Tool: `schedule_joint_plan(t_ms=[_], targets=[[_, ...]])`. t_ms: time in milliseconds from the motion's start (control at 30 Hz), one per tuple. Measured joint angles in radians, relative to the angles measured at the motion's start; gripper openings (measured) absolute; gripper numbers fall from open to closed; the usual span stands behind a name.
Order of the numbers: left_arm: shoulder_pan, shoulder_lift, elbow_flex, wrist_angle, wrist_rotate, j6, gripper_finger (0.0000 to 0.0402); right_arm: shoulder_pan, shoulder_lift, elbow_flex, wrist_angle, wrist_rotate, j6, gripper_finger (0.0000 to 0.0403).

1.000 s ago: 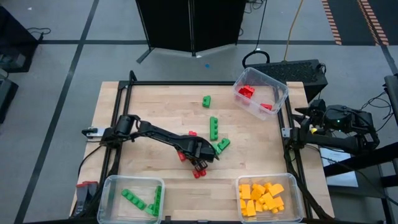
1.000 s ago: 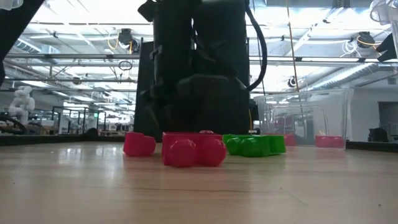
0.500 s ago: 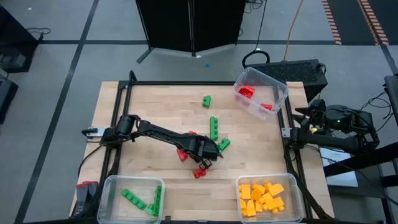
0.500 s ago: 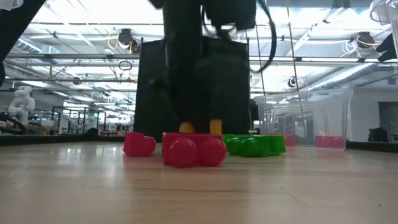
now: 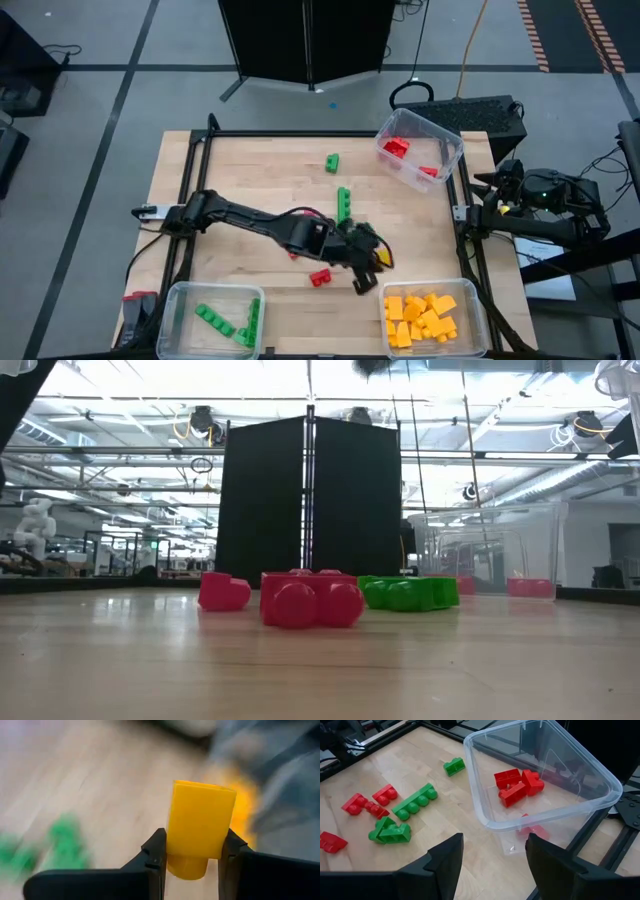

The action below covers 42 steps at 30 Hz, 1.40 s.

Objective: Sort blocks
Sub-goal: Put the yellow game piece into the bottom right transparent bin, then put the red game piece into the top transparent bin

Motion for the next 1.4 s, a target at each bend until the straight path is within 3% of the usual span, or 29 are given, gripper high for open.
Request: schedule_joint_plan(t_ms=[200,300,567,767,1033,1200,1300,1400], targets=[[-0.049,0.011,0.016,0.429,-0.031,0.282,0.0054,0.0,0.0,0.0,0.0,0.0,0.0,0.0208],[-0.056,0.04,0.016,0.511,-0.027,0.334,0.0054,0.0,0.0,0.0,0.0,0.0,0.0,0.0208],[-0.065,0.128,0.015,0.677,0.166,0.435,0.0054,0.0,0.0,0.0,0.0,0.0,0.0,0.0208],[-0.069,0.189,0.015,0.663,0.195,0.414,0.0061,0.0,0.0,0.0,0.0,0.0,0.0,0.0208],[-0.068,0.193,0.015,0.666,0.192,0.385,0.0172,0.0,0.0,0.0,0.0,0.0,0.003,0.0208],[-0.061,0.189,0.016,0.635,0.203,0.309,0.0211,0.0,0.0,0.0,0.0,0.0,0.003,0.0208],[-0.056,0.141,0.02,0.467,0.159,0.261,0.0216,0.0,0.0,0.0,0.0,0.0,0.003,0.0208],[-0.05,0.025,0.071,0.127,-0.004,0.283,0.0217,0.0,0.0,0.0,0.0,0.0,0.003,0.0208]])
